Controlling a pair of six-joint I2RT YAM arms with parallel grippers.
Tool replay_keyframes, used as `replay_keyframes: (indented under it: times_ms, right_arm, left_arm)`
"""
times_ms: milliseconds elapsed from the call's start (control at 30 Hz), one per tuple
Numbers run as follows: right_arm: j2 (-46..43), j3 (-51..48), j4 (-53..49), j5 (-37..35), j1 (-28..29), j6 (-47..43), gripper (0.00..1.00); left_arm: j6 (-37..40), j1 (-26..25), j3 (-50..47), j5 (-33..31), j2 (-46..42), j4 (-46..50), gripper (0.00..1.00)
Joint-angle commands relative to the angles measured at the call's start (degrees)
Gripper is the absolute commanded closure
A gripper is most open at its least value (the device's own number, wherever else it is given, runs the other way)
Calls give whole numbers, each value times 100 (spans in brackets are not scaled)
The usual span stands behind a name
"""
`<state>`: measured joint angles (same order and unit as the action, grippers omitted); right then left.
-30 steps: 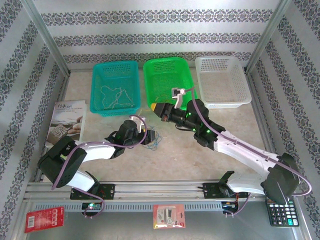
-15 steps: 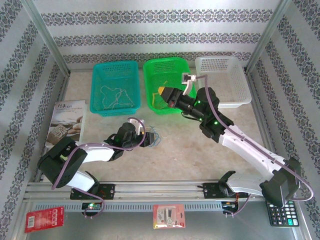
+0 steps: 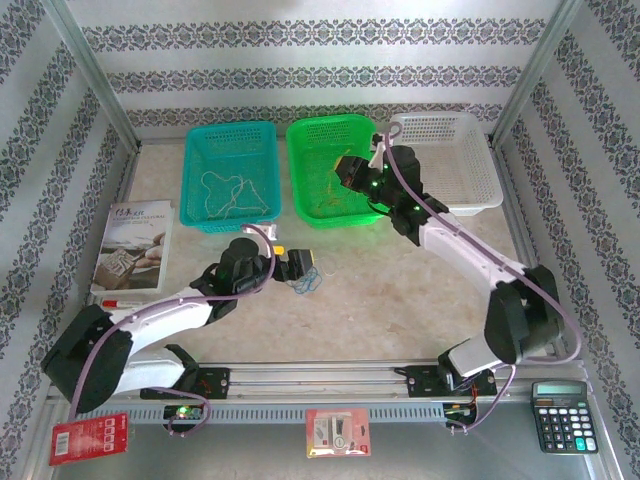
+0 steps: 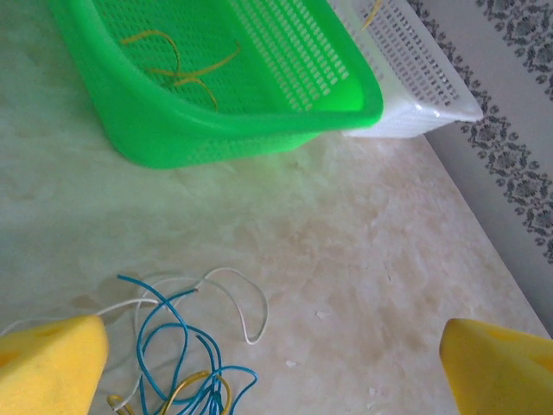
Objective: Untangle the cables
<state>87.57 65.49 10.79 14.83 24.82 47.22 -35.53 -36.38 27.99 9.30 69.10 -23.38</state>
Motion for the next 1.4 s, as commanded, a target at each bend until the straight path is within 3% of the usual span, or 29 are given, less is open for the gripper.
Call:
replay_keyframes:
  times_ms: [0,33,167,267,533,967,1167,1367]
  right_arm:
    - [347,371,-203,-21,-94,-324,100]
    - [473,438,-286,-37,-108,-411,98]
    - [854,622,-616,-40,-156,-633,67]
    - [840,582,-651,81,-197,-666,57]
    - [81,144,-557,133,-142,-628,56]
    - [-1440,-1784,-370,-702,899,-673,56]
    - [-2086,-2772,-301,-1028,1029,-447,55]
    - [-2476,-3496,-219,-1146,1042,-232,55]
  left_arm:
    - [-104,-9,310,-367,-277,878,0]
    - [-109,-9,363,-379,-313,993,0]
    - [-158,-9,390,-428,-410,1142,0]
    - [-217,-3,425,-557,-421,1308,0]
    - [-278,-2,482,-710,-357,1380,0]
    - [-213,98,844,-970,-140,2081,0]
    - [450,401,1655,-1141,-548,3117,0]
    - [854,691,2486,-907,-539,3660,0]
